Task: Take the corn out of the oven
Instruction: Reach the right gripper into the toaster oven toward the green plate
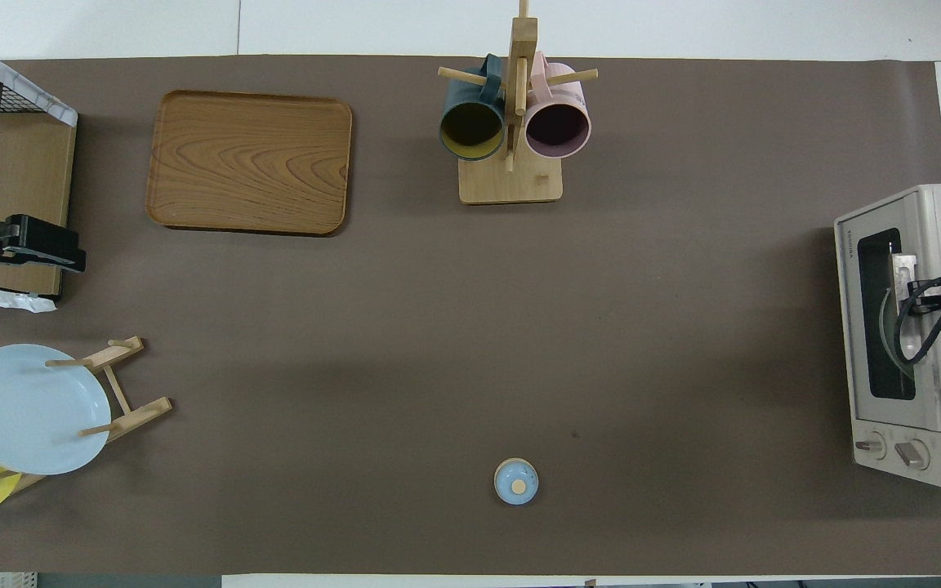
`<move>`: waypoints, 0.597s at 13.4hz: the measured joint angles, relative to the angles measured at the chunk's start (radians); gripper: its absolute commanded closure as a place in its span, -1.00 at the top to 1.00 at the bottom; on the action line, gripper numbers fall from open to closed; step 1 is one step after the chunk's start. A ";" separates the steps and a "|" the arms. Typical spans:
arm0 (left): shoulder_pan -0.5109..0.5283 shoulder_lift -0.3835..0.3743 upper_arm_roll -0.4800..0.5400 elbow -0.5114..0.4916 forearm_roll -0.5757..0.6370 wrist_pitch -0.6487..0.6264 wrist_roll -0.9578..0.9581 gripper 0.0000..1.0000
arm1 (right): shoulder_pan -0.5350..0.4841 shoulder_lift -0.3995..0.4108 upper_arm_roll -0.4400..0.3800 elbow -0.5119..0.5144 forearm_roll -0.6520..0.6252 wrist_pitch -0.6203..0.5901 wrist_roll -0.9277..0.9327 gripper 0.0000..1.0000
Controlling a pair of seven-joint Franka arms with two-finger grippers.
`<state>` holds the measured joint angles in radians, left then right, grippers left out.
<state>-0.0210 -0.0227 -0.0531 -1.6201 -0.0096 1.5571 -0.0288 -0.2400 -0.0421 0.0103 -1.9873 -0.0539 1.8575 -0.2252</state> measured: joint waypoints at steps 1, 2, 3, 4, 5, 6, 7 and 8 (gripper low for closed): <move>0.000 0.000 0.000 0.000 0.000 0.000 0.000 1.00 | 0.002 0.000 0.002 -0.001 0.000 0.000 0.000 -1.00; 0.000 0.000 0.000 0.000 0.000 0.000 0.000 1.00 | 0.004 -0.001 0.004 -0.002 0.000 0.000 0.000 -1.00; 0.000 0.000 0.000 0.000 0.000 0.000 0.000 1.00 | 0.006 -0.001 0.006 -0.004 0.000 0.000 0.000 -1.00; 0.000 0.000 0.000 0.000 0.000 0.000 0.000 1.00 | 0.011 -0.001 0.007 -0.005 0.000 0.000 0.000 -1.00; 0.001 0.000 0.000 0.000 0.000 0.000 0.000 1.00 | 0.017 -0.001 0.008 -0.007 0.000 0.000 0.000 -1.00; 0.001 0.000 0.000 0.000 0.000 0.000 0.000 1.00 | 0.025 -0.001 0.008 -0.009 0.001 0.000 0.000 -1.00; 0.001 0.000 0.000 0.000 0.000 0.000 0.000 1.00 | 0.031 0.000 0.008 -0.011 0.002 0.000 0.000 -1.00; 0.001 0.000 0.001 0.000 0.000 0.000 0.000 1.00 | 0.040 0.001 0.009 -0.014 0.008 0.000 0.000 -1.00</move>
<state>-0.0197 -0.0228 -0.0525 -1.6201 -0.0096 1.5571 -0.0288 -0.2000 -0.0411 0.0191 -2.0013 -0.0459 1.8580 -0.2252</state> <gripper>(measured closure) 0.000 0.991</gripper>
